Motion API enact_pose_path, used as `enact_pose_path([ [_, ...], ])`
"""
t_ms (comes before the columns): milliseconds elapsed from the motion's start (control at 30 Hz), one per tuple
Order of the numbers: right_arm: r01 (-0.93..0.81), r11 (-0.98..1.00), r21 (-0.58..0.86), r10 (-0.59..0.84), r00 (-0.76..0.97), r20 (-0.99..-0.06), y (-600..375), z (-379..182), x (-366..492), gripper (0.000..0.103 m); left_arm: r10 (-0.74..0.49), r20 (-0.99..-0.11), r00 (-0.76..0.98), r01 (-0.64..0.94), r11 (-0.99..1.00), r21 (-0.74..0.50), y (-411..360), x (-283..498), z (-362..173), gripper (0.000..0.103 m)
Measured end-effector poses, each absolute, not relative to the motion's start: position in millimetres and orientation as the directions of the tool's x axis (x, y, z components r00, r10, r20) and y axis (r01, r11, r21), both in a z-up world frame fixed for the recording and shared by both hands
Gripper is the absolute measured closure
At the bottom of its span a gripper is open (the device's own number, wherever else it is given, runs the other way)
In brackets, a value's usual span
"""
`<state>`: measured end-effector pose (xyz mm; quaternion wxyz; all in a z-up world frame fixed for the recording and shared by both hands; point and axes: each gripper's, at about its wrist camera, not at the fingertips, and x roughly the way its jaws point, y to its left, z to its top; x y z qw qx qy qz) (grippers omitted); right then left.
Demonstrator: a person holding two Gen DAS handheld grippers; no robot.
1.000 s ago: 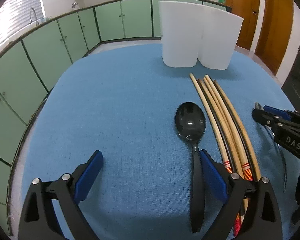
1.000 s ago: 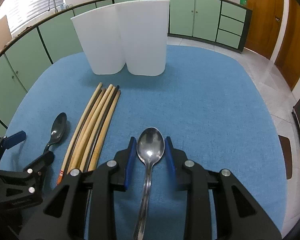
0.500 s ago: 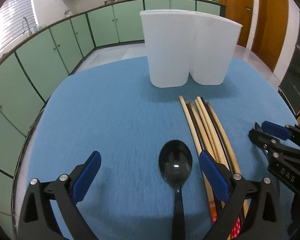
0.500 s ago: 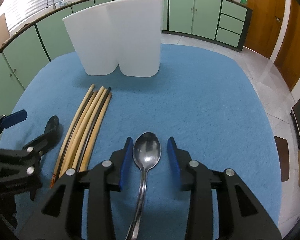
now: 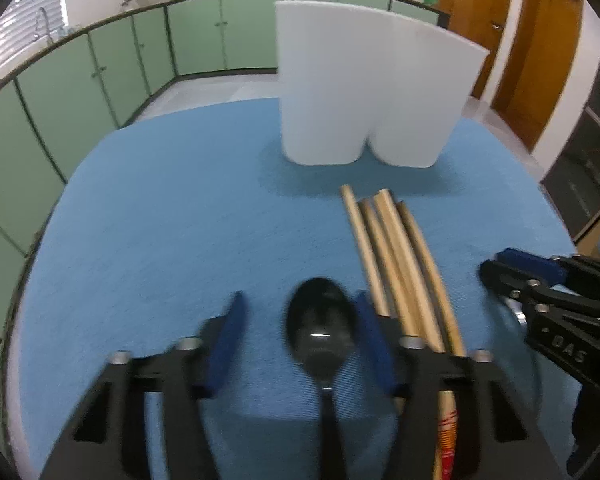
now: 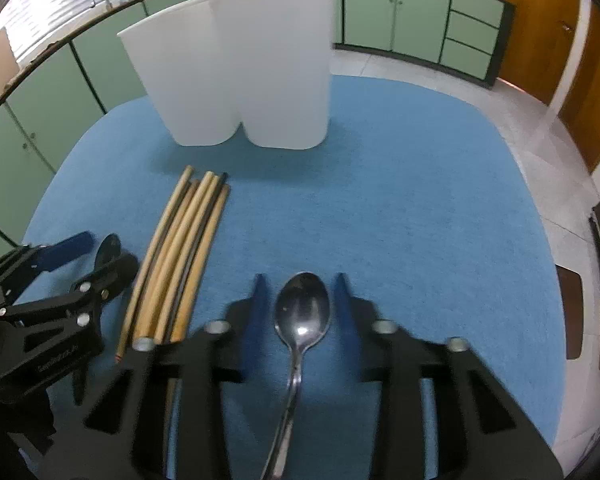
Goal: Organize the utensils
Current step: 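Close the right tool on the metal spoon while the left tool grasps the black spoon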
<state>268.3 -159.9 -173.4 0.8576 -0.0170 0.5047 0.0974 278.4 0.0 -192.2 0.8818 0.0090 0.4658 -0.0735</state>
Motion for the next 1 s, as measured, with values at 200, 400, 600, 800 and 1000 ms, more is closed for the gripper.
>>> enact_pose_path([
  [200,-0.212,0.974,0.076,0.189,0.588,-0.786,-169,-150,248,0.076,-0.209,-0.768,0.606,0.163,0.977,-0.137,5,268,-170,0.068],
  [400,-0.260,0.963,0.073,0.244,0.721,-0.649,-179,-115,217,0.076,-0.259,-0.599,0.758,0.192,0.966,-0.175,17,227,-139,0.068],
  [600,-0.265,0.957,0.114,0.283,0.785,-0.551,-185,-84,202,0.076,-0.246,-0.497,0.832,0.192,0.969,-0.158,20,213,-116,0.068],
  [800,-0.278,0.953,0.119,0.301,0.838,-0.455,-197,-37,220,0.076,-0.258,-0.386,0.886,0.214,0.965,-0.155,23,222,-78,0.068],
  [1000,-0.305,0.946,0.113,0.325,0.868,-0.376,-207,15,264,0.076,-0.264,-0.256,0.930,0.233,0.961,-0.146,19,264,-33,0.068],
])
